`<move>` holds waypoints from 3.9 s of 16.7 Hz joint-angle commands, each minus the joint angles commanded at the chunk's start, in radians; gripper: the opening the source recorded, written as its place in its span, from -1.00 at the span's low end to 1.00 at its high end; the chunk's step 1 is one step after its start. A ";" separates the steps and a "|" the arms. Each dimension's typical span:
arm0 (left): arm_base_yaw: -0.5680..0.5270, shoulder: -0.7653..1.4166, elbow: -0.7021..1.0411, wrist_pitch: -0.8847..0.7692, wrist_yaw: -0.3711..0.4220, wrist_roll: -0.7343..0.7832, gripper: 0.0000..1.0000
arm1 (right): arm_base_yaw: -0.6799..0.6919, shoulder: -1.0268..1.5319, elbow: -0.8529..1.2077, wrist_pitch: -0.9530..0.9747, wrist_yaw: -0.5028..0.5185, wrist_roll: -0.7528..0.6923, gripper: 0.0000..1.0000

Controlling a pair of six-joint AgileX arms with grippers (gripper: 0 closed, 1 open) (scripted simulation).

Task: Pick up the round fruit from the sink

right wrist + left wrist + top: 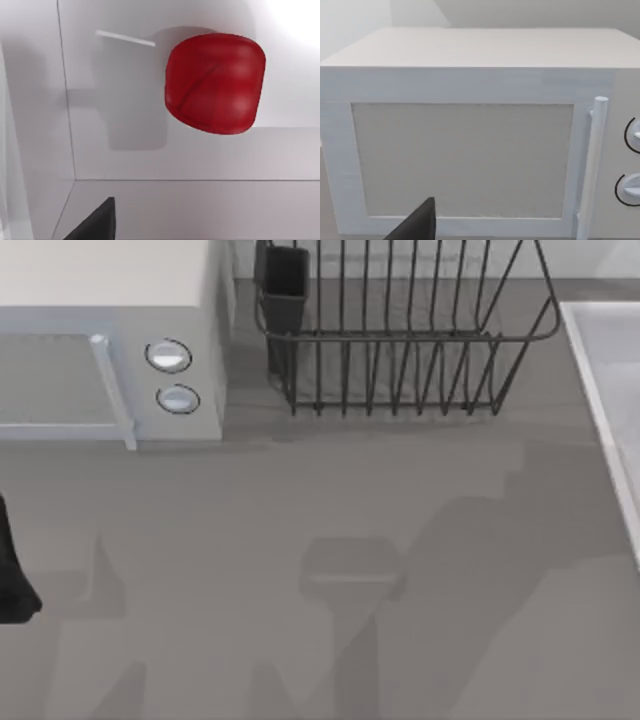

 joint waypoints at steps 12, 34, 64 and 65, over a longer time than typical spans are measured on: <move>0.000 0.000 0.000 0.000 0.000 0.000 1.00 | -0.004 0.284 -0.167 0.458 0.003 0.004 1.00; 0.000 0.000 0.000 0.000 0.000 0.000 1.00 | -0.004 0.311 -0.184 0.493 0.003 0.005 -1.00; 0.000 0.000 0.000 0.000 0.000 0.000 1.00 | -0.003 -0.021 0.464 -0.438 -0.012 0.006 -1.00; 0.000 0.000 0.000 0.000 0.000 0.000 1.00 | 0.009 -0.020 0.464 -0.439 -0.012 0.017 -1.00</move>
